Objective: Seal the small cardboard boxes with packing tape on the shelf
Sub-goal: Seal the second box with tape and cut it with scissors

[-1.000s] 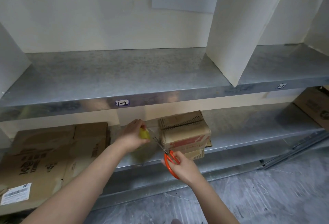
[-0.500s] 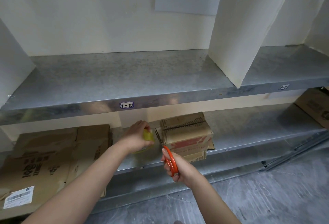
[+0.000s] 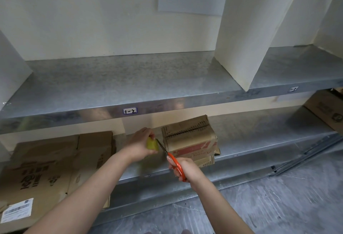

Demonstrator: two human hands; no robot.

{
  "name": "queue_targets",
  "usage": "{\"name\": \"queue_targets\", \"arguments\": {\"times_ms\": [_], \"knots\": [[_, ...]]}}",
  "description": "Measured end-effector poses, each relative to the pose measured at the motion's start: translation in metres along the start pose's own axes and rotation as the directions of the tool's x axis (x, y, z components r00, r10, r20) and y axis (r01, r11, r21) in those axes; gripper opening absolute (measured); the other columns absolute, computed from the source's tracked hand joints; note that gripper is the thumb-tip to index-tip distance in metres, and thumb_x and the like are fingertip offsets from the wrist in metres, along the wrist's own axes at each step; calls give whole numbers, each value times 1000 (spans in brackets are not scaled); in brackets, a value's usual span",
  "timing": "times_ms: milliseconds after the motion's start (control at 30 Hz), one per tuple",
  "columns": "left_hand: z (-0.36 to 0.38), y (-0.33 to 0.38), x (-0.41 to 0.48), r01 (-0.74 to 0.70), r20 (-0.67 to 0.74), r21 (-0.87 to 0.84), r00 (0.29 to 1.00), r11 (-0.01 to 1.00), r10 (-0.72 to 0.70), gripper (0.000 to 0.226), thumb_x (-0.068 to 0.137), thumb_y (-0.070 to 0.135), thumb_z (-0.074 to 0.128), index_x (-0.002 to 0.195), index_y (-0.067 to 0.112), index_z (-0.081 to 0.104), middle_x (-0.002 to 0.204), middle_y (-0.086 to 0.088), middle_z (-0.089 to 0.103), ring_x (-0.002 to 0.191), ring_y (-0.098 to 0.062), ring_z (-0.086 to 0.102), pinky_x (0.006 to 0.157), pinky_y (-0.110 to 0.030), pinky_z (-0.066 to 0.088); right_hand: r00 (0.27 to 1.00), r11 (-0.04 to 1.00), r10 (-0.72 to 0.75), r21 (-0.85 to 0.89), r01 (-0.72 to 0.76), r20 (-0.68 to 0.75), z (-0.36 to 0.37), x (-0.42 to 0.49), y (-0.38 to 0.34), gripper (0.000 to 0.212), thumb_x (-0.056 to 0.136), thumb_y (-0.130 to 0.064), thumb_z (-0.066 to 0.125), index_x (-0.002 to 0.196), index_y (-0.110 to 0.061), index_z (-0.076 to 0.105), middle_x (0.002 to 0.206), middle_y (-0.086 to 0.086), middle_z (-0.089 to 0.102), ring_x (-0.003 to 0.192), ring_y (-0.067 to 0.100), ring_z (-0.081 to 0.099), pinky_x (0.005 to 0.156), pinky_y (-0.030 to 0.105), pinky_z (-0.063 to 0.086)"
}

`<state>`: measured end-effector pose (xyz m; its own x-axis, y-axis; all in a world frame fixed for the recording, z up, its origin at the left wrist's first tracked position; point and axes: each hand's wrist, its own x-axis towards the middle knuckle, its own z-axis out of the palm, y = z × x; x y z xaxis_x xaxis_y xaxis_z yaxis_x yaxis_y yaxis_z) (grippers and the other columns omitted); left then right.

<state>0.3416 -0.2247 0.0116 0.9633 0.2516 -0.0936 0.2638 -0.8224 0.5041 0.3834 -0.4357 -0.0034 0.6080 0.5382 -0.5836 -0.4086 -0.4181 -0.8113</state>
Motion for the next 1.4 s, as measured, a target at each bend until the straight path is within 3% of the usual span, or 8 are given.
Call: {"name": "queue_targets", "arguments": {"times_ms": [200,300,433,567,667,1100,1233,1400], "knots": [[-11,2,-6,-14,-35,-5,999,1000,14,45,68,30,85,95,22,50,103,5,49,96,-16,50,76,-26,37,996,999,-27,-41,23,-84,10,14,-6,37,85,-49,68,73,-15,65,51,-1,52,46,13,46,49,24,39],[-16,-2,-10,47,-46,40,998,998,-46,43,71,33,83,99,24,51,105,7,49,98,-15,50,76,-26,38,991,971,-82,-233,55,-109,8,17,-8,40,83,-62,61,75,-23,63,62,-3,60,57,15,57,57,27,45],[-13,-13,-16,70,-39,66,997,995,-68,44,71,37,81,98,26,49,108,7,51,98,-18,51,74,-27,39,969,812,-178,-582,48,-169,2,13,-1,55,69,-86,43,79,-34,55,83,-8,68,87,18,65,78,34,51],[-4,-17,-18,73,-22,59,997,996,-72,46,70,40,81,98,28,47,109,6,50,97,-18,51,75,-28,41,960,646,-233,-763,34,-155,5,15,10,65,71,-91,30,107,-41,48,103,0,69,101,29,63,79,36,45],[1,-19,-18,86,1,41,996,995,-86,46,70,42,80,97,28,45,108,5,53,97,-19,52,78,-30,45,952,622,-235,-783,-7,-196,-5,17,18,68,75,-88,30,120,-39,44,107,4,67,105,32,62,80,36,44],[5,-5,0,25,-22,-22,999,999,-26,47,67,45,81,90,37,41,101,15,45,91,-14,51,78,-32,46,936,581,-274,-813,-23,-222,-38,29,20,55,81,-77,43,115,-34,46,114,1,66,108,29,60,86,37,50],[6,0,7,-22,39,-45,999,999,24,45,70,41,81,88,37,40,113,18,47,103,-10,49,84,-30,43,932,535,-298,-845,-17,-208,-49,35,19,56,81,-78,43,118,-35,46,113,0,67,105,28,62,85,36,52],[7,17,19,-80,96,-117,991,990,92,71,74,38,80,133,37,40,104,23,44,105,-6,43,81,-19,32,936,538,-300,-843,8,-182,-56,43,27,58,78,-79,43,119,-37,45,114,-3,66,107,25,61,84,35,51]]}}
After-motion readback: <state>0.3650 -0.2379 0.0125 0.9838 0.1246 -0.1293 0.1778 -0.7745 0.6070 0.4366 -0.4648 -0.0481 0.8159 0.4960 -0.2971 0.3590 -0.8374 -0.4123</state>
